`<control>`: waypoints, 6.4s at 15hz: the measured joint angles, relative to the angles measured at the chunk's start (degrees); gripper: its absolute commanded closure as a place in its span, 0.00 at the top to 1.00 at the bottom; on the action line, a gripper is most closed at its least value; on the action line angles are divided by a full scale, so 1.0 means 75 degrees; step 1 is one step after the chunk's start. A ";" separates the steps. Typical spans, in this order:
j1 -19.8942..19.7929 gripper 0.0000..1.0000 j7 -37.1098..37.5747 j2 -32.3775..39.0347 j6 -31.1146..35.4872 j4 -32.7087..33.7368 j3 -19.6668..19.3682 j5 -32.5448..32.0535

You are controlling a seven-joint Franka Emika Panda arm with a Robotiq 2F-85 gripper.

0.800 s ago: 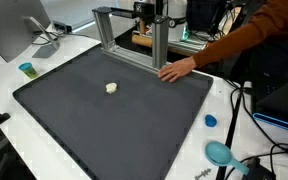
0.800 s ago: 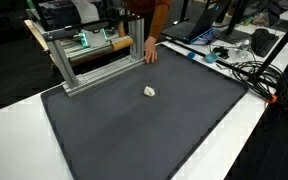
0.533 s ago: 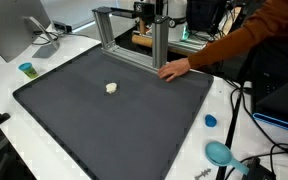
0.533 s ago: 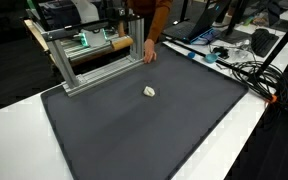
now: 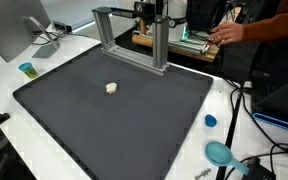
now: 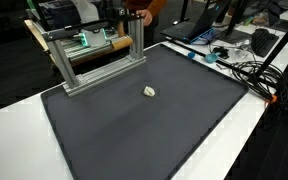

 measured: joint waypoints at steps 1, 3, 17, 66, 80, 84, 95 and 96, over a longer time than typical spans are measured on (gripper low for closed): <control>0.0000 1.00 0.0000 0.0000 0.0000 0.0000 0.0000 0.0000; 0.0000 1.00 0.0000 0.0000 0.0000 0.0000 0.0000 0.0000; -0.0182 1.00 0.0520 -0.0026 -0.0254 0.0145 0.0194 -0.0071; -0.0904 1.00 0.1482 0.0748 0.1641 0.0288 0.0574 -0.0228; -0.0703 1.00 0.1729 0.0770 0.1137 0.0285 0.0619 -0.0024; -0.0703 1.00 0.1729 0.0786 0.1035 0.0280 0.0623 -0.0024; -0.0656 0.82 0.1728 0.1155 0.1105 0.0279 0.0662 -0.0029; -0.0656 0.84 0.1724 0.1181 0.1105 0.0280 0.0661 -0.0037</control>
